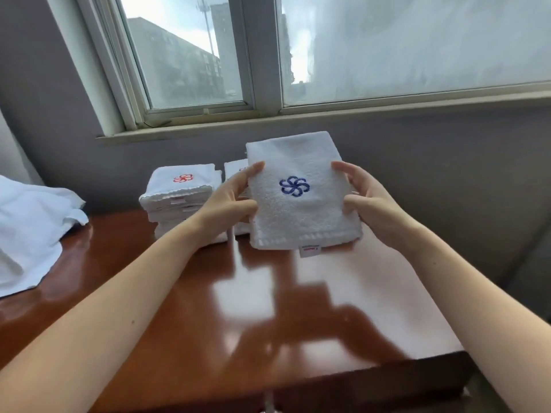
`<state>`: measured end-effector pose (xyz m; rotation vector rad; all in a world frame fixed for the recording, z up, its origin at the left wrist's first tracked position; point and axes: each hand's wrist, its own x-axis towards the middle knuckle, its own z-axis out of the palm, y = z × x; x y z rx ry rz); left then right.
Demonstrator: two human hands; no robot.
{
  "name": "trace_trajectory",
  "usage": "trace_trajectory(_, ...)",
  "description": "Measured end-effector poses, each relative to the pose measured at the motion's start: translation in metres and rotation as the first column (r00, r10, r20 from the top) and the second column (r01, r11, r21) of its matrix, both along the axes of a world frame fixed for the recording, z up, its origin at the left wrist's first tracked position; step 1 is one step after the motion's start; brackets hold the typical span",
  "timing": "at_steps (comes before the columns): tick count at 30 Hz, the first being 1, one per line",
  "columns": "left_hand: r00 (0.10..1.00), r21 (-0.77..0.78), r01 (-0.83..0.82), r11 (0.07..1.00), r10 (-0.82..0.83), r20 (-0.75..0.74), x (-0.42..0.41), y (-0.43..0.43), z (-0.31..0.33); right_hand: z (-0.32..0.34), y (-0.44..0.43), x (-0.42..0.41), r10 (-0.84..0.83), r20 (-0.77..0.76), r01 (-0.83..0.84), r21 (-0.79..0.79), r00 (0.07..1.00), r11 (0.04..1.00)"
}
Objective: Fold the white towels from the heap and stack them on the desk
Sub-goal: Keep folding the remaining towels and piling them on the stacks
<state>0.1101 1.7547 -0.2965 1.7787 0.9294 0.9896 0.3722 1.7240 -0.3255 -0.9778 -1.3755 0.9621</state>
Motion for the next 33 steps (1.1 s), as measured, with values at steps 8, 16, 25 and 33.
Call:
trace_trajectory(8, 0.990, 0.103, -0.022, 0.994, 0.036, -0.134, 0.066, 0.106, 0.047, 0.036, 0.094, 0.048, -0.173, -0.094, 0.175, 0.008, 0.980, 0.985)
trace_trajectory(16, 0.980, 0.049, -0.049, 0.998, 0.058, -0.191, 0.108, 0.185, 0.052, 0.047, 0.175, 0.080, -0.289, 0.015, 0.290, -0.025, 0.957, 0.957)
trace_trajectory(25, 0.716, 0.273, -0.101, 0.957, 0.261, -0.648, 0.126, 0.222, 0.019, -0.003, 0.218, 0.082, -0.275, 0.182, 0.306, -0.168, 0.944, 0.937)
trace_trajectory(33, 0.645, 0.360, 0.023, 0.933, 0.261, -0.718, 0.129, 0.195, 0.011, -0.008, 0.208, 0.078, -0.313, 0.329, 0.387, -0.191, 0.891, 0.902)
